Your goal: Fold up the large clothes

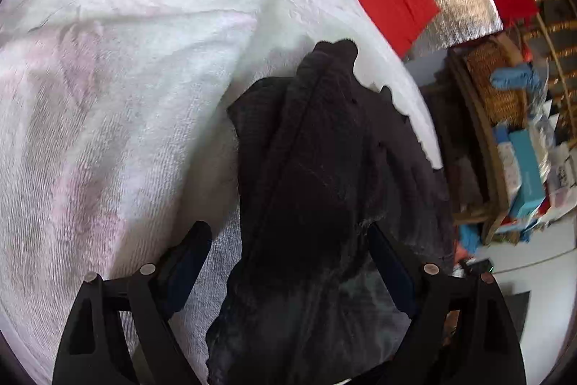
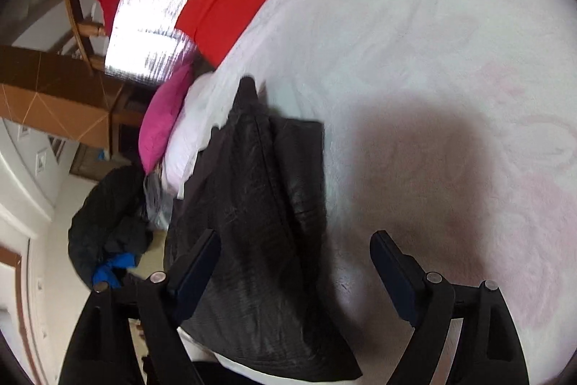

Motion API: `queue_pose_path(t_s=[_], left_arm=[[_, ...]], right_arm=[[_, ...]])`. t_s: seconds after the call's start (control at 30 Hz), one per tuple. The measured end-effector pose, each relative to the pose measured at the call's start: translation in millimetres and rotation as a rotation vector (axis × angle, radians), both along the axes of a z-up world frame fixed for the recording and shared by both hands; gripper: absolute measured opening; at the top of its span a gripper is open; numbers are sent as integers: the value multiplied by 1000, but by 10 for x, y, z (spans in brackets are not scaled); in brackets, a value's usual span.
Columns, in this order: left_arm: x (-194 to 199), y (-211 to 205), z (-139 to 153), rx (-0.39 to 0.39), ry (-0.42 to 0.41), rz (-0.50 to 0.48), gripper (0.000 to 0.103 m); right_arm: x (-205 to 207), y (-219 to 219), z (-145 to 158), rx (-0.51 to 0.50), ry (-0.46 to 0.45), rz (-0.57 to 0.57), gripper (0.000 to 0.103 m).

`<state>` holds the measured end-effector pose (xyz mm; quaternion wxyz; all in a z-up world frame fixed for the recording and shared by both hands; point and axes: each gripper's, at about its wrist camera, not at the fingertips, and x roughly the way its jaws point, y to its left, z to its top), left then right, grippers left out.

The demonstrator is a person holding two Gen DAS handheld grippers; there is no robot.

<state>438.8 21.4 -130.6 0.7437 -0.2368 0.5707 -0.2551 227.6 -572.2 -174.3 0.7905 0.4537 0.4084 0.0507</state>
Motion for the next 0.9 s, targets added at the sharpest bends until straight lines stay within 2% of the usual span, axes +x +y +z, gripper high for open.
queue_pose_path(t_s=[0.1,0.17,0.23,0.33,0.43,0.57,0.63,0.73,0.77,0.8,0.87,0.9], left_arm=[[6,-130,-7,34,-14,-50,93],[57,-207,-24,35,-25,-86,94],[92,-269,-25,20,-24,-127,96],[164,-423,-28,-14,-31,-187,98],[171,-581,-13,-32,-31,-214,98],[232,-760,-4,-88,-20,-239,101],[247,-857,-14,-67,-34,-254,101],[262,-882,-18,-80,-46,-238,100],[256,-873,-2,-80,-51,-231,96],[270,-875,20,-83,-62,-211,92],[305,-869,56,-70,-87,-175,66],[324,-858,84,-70,-99,-162,61]], right_arm=[[93,22,-113,-3,26,54,87],[175,69,-129,-8,-3,93,87],[262,106,-159,27,-24,129,87],[389,207,-151,12,-52,190,88],[546,355,-179,63,-72,262,88],[763,678,-156,30,-73,362,90],[827,786,-133,12,-75,370,90],[878,854,-105,-13,-62,327,87],[882,884,-87,-39,-60,315,79],[881,920,-71,-77,-53,302,61],[906,996,-24,-137,-50,282,51],[931,1041,14,-169,-52,274,45]])
